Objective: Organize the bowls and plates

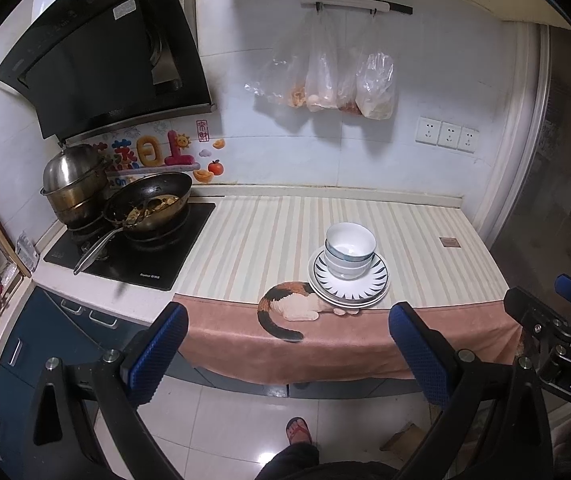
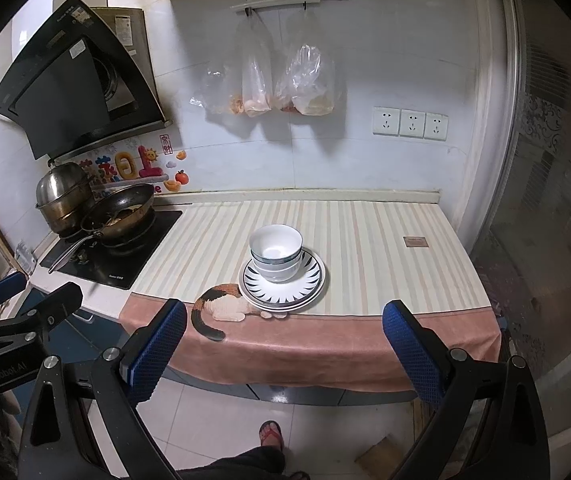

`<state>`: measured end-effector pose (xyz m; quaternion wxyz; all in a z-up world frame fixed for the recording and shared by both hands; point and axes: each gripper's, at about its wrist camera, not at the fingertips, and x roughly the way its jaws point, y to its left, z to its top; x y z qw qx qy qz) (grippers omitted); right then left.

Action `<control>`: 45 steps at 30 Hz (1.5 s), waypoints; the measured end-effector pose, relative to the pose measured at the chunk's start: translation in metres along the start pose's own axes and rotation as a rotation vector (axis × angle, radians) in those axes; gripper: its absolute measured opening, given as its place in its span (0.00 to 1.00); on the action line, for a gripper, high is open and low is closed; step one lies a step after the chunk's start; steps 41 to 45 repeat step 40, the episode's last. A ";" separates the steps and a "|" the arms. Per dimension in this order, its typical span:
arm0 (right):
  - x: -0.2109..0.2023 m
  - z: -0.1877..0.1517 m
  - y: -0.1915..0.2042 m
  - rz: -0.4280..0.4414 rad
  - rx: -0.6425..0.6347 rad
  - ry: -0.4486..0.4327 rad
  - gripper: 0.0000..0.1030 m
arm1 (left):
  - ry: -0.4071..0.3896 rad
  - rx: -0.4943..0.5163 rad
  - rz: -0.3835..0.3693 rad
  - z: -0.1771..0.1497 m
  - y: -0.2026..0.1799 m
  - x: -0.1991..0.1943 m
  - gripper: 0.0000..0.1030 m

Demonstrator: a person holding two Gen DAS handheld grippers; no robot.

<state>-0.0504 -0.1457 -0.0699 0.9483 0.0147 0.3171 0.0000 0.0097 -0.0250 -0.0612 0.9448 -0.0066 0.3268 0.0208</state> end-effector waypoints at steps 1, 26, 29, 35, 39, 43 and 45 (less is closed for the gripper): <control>0.000 0.000 0.000 -0.001 0.001 0.001 0.97 | 0.001 0.000 -0.001 0.001 0.000 0.001 1.00; 0.003 -0.001 0.005 0.001 0.003 0.006 0.98 | 0.010 -0.010 -0.005 0.002 0.003 0.004 1.00; 0.004 -0.001 0.006 -0.002 0.001 0.010 0.98 | 0.011 -0.010 -0.006 0.002 0.004 0.004 1.00; 0.005 -0.001 0.009 -0.003 -0.001 0.011 0.98 | 0.011 -0.008 -0.009 0.003 0.006 0.005 1.00; 0.005 0.000 0.010 -0.005 -0.001 0.011 0.98 | -0.002 -0.009 -0.001 0.002 0.006 0.003 1.00; 0.005 0.000 0.010 -0.004 -0.001 0.011 0.98 | -0.003 -0.012 0.000 0.001 0.006 0.003 1.00; 0.005 0.000 0.010 -0.004 -0.001 0.011 0.98 | -0.003 -0.012 0.000 0.001 0.006 0.003 1.00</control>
